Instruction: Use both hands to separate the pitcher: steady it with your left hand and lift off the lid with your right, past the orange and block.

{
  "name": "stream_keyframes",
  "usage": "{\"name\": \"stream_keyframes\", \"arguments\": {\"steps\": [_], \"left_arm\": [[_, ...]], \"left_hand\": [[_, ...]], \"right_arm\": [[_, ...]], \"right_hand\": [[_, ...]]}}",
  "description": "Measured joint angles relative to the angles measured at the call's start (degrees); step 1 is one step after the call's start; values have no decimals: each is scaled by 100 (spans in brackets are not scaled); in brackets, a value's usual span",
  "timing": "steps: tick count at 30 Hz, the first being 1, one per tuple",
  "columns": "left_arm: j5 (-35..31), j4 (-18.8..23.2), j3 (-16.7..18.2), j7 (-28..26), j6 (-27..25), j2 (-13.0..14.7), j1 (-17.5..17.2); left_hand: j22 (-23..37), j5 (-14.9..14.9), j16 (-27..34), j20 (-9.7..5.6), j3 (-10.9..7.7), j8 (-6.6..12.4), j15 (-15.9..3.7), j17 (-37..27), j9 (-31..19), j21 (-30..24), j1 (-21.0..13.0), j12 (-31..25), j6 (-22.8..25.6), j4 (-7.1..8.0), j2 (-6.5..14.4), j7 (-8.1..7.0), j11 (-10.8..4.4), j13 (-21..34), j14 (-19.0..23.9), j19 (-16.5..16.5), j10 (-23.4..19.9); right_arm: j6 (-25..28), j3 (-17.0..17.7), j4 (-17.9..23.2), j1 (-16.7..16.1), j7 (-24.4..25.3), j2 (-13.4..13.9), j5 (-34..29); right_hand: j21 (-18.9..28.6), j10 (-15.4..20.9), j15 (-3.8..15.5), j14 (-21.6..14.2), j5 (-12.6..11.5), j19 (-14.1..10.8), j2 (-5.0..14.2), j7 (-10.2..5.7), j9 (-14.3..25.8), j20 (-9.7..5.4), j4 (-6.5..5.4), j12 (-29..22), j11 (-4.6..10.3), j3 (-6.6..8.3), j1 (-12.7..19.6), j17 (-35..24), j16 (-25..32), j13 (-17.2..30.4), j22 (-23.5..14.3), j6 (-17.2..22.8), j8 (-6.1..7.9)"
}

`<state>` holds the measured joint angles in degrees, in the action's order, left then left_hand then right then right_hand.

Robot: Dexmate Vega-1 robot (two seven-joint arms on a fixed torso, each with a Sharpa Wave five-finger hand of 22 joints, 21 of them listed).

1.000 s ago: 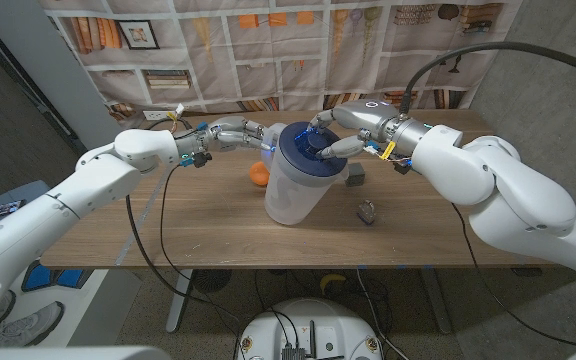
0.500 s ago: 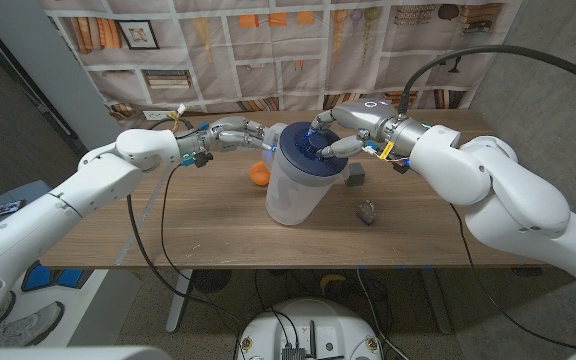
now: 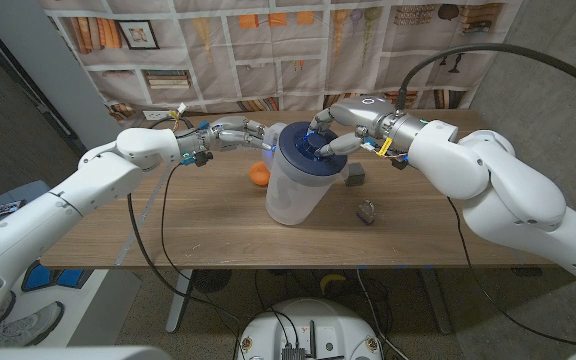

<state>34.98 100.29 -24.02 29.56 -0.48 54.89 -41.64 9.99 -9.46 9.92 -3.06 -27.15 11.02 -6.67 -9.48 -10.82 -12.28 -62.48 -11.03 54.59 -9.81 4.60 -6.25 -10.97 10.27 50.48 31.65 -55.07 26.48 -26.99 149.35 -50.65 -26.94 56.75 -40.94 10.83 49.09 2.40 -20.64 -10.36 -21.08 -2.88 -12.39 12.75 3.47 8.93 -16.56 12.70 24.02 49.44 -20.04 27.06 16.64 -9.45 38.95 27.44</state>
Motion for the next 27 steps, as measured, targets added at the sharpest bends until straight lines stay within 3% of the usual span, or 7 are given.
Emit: {"name": "stream_keyframes", "arguments": {"steps": [9, 15, 27], "left_arm": [[-9, -26, -24, 41, -9, -12, 51], [-20, -56, -45, 69, -17, -27, 89], [-58, -137, -118, 170, -66, -76, 198]], "left_hand": [[0, 0, -1, 0, -21, -18, 1, 0, 1, 22, 8, -1, 0, 6, -8, 0, 21, 0, -1, 0, -21], [0, 0, -13, 0, -22, -18, -20, 0, 1, 22, 16, 0, 0, 6, -15, 0, 21, 0, 19, 0, -21], [0, 0, 13, 0, -22, -40, -30, 3, 2, 22, 67, 1, -1, 5, -7, 1, 21, 0, 30, 0, -21]], "right_arm": [[-161, 9, -98, 145, -136, -86, 64], [-260, 50, -154, 197, -169, -111, 186], [-398, 195, -265, 243, -117, -109, 505]], "right_hand": [[0, 360, 28, -172, 23, -61, 138, 186, 40, -61, -33, -23, -12, -80, 67, -84, 171, 8, 0, 186, 205], [0, 500, 27, -296, 39, -85, 158, 254, 43, -85, -46, -68, -93, -128, 47, -158, 305, 42, 0, 254, 235], [0, 703, 18, -428, 57, -164, 158, 337, -43, -164, -39, -111, -91, -181, 47, -190, 393, 78, 0, 375, 257]]}}
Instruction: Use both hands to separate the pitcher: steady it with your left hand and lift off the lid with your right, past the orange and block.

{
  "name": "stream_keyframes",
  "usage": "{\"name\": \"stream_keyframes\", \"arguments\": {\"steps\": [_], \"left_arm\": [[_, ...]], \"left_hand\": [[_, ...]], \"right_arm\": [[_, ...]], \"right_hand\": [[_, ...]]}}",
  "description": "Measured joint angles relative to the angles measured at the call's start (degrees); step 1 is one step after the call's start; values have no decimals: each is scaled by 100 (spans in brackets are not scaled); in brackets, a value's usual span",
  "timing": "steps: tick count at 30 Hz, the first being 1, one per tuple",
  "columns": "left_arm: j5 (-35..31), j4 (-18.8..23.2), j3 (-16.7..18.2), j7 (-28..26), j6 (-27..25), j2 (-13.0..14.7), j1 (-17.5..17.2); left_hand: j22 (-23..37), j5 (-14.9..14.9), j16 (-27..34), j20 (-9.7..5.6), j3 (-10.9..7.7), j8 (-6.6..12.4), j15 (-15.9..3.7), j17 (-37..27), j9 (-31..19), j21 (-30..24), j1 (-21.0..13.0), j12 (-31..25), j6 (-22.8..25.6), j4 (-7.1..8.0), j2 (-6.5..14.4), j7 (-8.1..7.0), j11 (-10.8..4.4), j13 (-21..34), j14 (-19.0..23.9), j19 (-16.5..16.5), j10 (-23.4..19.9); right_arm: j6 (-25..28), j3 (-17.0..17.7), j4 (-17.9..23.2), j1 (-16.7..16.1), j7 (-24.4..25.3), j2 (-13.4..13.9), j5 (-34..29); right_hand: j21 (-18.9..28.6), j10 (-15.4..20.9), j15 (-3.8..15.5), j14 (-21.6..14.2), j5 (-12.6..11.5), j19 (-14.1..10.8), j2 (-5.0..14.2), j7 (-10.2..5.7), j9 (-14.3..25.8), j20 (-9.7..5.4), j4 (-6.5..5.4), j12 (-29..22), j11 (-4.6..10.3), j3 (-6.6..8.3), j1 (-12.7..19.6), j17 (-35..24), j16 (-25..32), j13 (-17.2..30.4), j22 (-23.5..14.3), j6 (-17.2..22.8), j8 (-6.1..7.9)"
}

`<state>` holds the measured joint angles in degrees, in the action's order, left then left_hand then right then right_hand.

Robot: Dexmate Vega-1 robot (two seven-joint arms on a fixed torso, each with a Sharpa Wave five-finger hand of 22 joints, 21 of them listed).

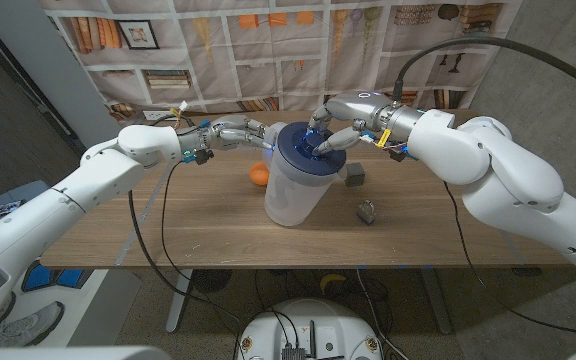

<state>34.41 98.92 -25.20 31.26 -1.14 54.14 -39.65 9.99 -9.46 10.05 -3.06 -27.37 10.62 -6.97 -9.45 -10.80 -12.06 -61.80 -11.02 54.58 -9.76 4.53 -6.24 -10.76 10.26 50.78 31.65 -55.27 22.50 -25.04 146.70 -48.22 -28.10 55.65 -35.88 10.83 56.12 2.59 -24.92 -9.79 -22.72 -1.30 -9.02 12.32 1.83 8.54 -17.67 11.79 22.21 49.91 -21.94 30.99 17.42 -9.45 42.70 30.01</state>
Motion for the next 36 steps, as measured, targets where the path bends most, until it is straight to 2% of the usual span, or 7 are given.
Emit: {"name": "stream_keyframes", "arguments": {"steps": [15, 28, 31, 36], "left_arm": [[-34, -76, -53, 30, -29, -43, 73], [-86, -87, -66, 48, -44, -27, 109], [-106, -75, -66, 49, -48, -7, 111], [-152, -38, -66, 44, -59, 29, 115]], "left_hand": [[0, 1, -3, 0, -22, 22, 0, -16, 0, 0, 5, 0, -2, -24, 12, 2, 0, 0, -1, 0, 0], [0, -11, -3, 0, -38, 21, 11, -36, 1, 0, 6, 4, -2, -56, 13, 2, -19, 0, 9, 0, -19], [0, -11, -3, 0, -37, 22, 11, -36, 1, 0, 11, 4, -3, -56, 18, 3, -19, 0, 9, 0, -19], [0, -10, -3, 0, -37, 62, 11, -38, 1, 0, 11, 4, -1, -57, 18, 1, -20, 0, 9, 0, -20]], "right_arm": [[-55, 127, -127, -29, 292, 77, 397], [-72, 170, -215, -51, 517, 148, 688], [-84, 177, -234, -53, 558, 163, 762], [-95, 181, -255, -52, 617, 187, 887]], "right_hand": [[0, 92, -13, -111, -18, -62, 0, 1, -50, -61, 16, 4, -92, -15, 0, 1, 0, 35, 0, 1, 72], [0, 148, -13, -172, -17, -93, 0, 20, -80, -92, 50, -57, -147, 15, 0, 17, 28, 78, 0, 20, 75], [0, 206, 29, -213, -16, -92, 0, 20, -81, -92, 56, -58, -205, 9, 0, 17, 28, 105, 0, 20, 76], [0, 258, 8, -234, -12, -92, 0, 20, -81, -92, 57, -58, -174, 8, 0, 16, 28, 111, 0, 20, 78]]}}
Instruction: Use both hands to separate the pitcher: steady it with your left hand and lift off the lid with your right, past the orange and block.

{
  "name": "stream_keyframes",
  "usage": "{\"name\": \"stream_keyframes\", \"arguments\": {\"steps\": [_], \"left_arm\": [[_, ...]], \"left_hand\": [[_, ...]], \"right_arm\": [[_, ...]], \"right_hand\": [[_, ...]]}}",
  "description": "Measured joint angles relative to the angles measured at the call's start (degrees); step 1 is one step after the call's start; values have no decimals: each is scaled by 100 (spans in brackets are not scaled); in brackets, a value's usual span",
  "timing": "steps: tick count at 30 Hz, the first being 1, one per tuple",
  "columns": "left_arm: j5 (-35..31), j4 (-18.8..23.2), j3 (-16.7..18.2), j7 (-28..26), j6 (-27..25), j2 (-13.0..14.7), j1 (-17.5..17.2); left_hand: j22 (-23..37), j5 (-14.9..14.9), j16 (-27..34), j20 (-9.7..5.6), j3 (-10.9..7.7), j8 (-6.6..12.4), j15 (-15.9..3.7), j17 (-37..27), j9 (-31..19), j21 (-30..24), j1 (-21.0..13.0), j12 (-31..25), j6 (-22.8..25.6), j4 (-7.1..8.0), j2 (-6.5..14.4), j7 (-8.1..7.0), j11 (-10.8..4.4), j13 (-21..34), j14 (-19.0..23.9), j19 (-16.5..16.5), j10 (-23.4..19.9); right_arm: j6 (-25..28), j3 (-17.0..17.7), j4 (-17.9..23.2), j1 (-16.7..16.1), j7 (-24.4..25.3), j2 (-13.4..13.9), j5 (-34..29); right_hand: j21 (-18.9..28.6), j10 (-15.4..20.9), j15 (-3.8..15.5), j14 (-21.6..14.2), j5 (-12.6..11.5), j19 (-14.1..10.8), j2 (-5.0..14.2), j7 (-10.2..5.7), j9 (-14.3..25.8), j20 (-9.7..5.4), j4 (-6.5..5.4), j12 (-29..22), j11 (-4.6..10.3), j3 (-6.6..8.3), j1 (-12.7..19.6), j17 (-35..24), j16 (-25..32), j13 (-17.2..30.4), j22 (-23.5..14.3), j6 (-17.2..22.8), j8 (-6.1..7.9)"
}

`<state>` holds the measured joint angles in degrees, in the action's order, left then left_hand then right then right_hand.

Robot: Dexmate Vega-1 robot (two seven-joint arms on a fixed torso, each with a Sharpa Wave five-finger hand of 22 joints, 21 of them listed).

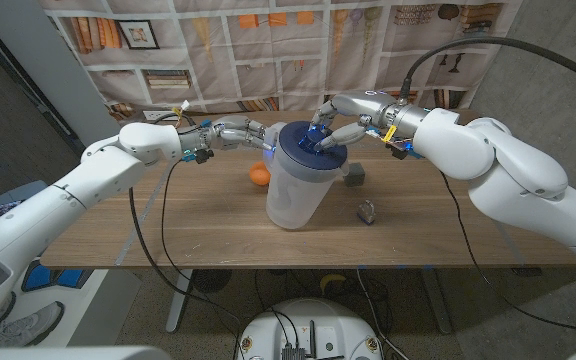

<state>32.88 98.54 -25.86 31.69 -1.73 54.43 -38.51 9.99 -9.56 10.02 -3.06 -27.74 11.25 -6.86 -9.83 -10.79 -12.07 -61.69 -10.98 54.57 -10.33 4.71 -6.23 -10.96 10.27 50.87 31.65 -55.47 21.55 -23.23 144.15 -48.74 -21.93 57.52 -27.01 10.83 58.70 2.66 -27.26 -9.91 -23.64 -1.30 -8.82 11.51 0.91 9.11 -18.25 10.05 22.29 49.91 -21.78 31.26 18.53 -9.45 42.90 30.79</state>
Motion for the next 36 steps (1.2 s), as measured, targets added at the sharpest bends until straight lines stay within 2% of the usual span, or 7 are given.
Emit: {"name": "stream_keyframes", "arguments": {"steps": [10, 11, 12, 13, 27, 36], "left_arm": [[-119, 94, 0, -39, -29, 89, 6], [-134, 102, 0, -44, -35, 97, 7], [-147, 109, 1, -54, -44, 114, 7], [-151, 115, 2, -62, -48, 119, 7], [-223, 179, 22, -105, -52, 177, -24], [-246, 183, 22, -105, -52, 178, -23]], "left_hand": [[0, 5, 1, 0, 5, 2, 0, -3, 0, 0, 0, 10, 1, -5, 0, -1, 0, 0, 0, 0, -41], [0, 5, 1, 0, 5, 2, 0, -2, 0, 0, -1, 6, 1, -5, -1, -1, 0, 0, 0, 0, -41], [0, 5, 1, 0, 5, 2, 0, -1, 0, 0, -1, -5, 1, -5, -1, -1, 0, 11, 0, 0, -41], [0, 5, 1, 0, 5, 2, 0, -1, 0, 0, -1, -6, 1, -5, -1, -1, 0, 22, 0, 0, -41], [0, 17, 0, 0, 5, 0, -21, 1, 0, 0, -2, -8, 2, -5, -2, -2, -1, 29, 21, 0, -41], [0, -1, 1, 0, 5, -7, -21, 0, 0, 0, -3, -8, 2, -5, -3, -2, -2, 28, 21, 0, -42]], "right_arm": [[-2, 1, -27, 58, 73, 60, 215], [-1, 1, -29, 71, 83, 69, 236], [8, 2, -31, 79, 101, 73, 256], [11, 3, -32, 90, 105, 78, 266], [79, -26, -46, 156, 181, 157, 466], [100, -11, -26, 160, 252, 233, 553]], "right_hand": [[0, 60, 10, -51, -6, -20, 0, 0, -23, -20, 8, -44, 20, -8, 0, -1, 0, 16, 0, 0, 7], [0, 127, 10, -51, -7, -20, 0, 13, -23, -20, 8, -59, 84, -8, 0, -1, 0, 41, 0, 13, 34], [0, 194, 10, -51, -6, -20, 0, 159, -23, -20, 9, -60, 152, -8, 0, -1, 0, 41, 0, 159, 41], [0, 203, 10, -51, -6, -20, 0, 175, -24, -20, 17, -60, 142, 0, 0, -1, 0, 41, 0, 175, 41], [0, 223, -23, -83, -5, -40, 0, 175, -24, -40, 24, -60, 162, -7, 0, -1, 0, 32, 0, 175, 41], [0, 223, 20, -122, 0, -40, 0, 175, -49, -40, 24, -36, 162, -8, 0, -1, 0, 31, 0, 175, 41]]}}
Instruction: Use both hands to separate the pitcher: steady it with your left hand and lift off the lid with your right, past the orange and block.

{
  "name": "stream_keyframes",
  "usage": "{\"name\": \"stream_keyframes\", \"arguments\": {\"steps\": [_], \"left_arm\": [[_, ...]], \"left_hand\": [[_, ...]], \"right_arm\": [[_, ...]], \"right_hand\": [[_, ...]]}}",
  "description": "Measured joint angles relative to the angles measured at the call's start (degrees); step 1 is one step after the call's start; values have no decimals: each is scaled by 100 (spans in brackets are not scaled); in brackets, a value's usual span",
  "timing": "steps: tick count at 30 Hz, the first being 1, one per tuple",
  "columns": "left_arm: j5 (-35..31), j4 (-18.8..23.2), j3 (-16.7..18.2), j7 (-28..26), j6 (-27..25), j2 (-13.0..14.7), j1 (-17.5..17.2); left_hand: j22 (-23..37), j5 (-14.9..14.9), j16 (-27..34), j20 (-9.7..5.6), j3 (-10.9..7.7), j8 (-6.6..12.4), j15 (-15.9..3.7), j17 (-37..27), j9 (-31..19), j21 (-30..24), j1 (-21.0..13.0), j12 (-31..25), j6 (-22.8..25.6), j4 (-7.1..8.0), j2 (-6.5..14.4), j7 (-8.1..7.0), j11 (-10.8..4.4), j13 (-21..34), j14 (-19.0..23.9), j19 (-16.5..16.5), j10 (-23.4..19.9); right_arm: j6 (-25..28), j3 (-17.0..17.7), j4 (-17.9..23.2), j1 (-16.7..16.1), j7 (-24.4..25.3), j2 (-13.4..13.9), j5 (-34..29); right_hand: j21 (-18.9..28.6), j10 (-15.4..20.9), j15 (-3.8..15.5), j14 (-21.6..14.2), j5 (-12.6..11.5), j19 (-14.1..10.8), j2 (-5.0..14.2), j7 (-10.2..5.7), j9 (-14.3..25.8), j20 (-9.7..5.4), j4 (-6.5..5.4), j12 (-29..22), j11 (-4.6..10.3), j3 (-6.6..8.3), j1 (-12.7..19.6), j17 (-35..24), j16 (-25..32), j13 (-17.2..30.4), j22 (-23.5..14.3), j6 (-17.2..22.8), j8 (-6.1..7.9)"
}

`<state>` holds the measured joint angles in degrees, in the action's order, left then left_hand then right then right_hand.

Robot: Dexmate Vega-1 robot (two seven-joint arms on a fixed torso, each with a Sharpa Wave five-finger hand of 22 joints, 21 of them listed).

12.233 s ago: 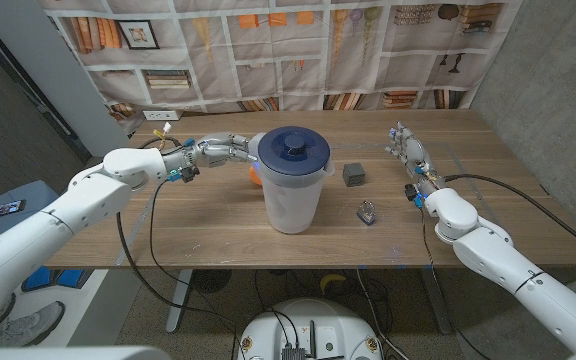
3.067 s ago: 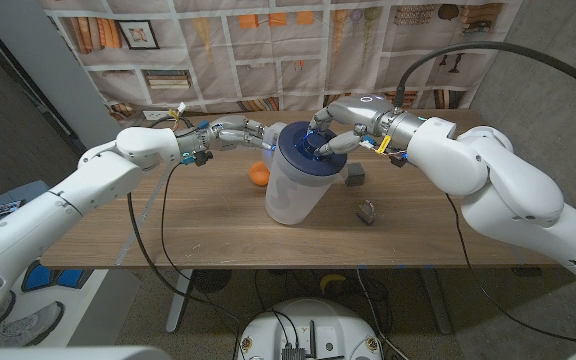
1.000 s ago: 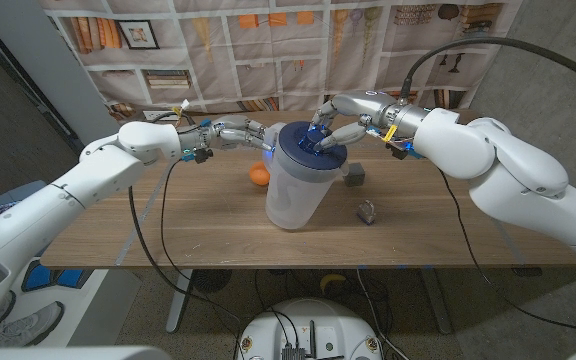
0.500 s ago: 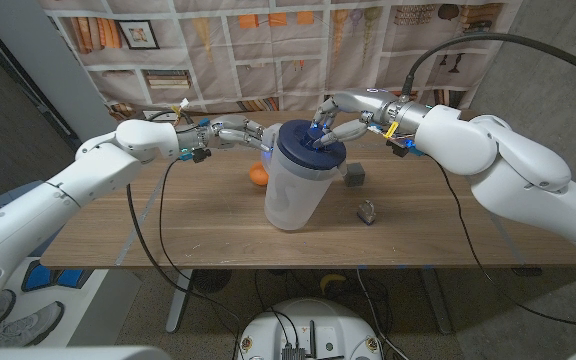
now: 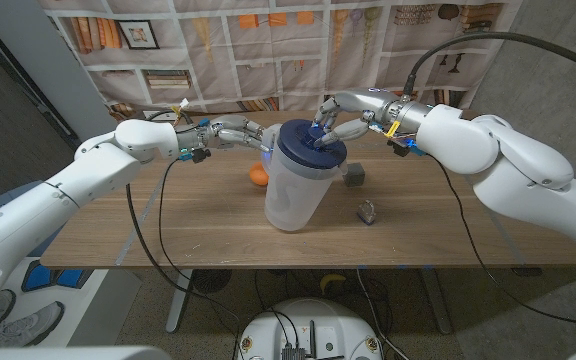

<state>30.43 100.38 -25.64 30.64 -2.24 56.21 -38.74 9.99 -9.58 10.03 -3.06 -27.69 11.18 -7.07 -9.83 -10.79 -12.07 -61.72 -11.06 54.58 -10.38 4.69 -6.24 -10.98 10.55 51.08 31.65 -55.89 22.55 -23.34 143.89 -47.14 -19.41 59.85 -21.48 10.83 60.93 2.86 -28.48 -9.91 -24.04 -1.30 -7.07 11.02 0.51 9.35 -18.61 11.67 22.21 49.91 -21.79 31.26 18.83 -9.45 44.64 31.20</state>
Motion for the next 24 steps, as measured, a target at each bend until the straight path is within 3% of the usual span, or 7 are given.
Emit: {"name": "stream_keyframes", "arguments": {"steps": [23, 24], "left_arm": [[-40, -37, -62, 37, -94, -48, 108], [-42, -41, -66, 41, -99, -52, 114]], "left_hand": [[0, 0, 0, 0, 0, 17, 1, 1, 0, 0, -61, 4, 21, 0, -61, -21, -9, -1, -1, 0, -9], [0, 0, 0, 0, 0, 17, 1, 1, 0, 0, -61, 4, 21, 0, -61, -21, -9, -1, -1, 0, -9]], "right_arm": [[-118, 162, -13, -21, 192, 132, 288], [-125, 164, -18, -17, 195, 135, 297]], "right_hand": [[0, 82, 0, 1, -7, -21, 0, 52, 1, 21, 7, 9, 21, -9, 0, -1, 0, 16, 0, 52, -20], [0, 82, 0, 1, -6, -21, 118, 73, 1, 21, 8, 9, 21, -9, -119, -1, 0, 7, 0, 73, -32]]}}
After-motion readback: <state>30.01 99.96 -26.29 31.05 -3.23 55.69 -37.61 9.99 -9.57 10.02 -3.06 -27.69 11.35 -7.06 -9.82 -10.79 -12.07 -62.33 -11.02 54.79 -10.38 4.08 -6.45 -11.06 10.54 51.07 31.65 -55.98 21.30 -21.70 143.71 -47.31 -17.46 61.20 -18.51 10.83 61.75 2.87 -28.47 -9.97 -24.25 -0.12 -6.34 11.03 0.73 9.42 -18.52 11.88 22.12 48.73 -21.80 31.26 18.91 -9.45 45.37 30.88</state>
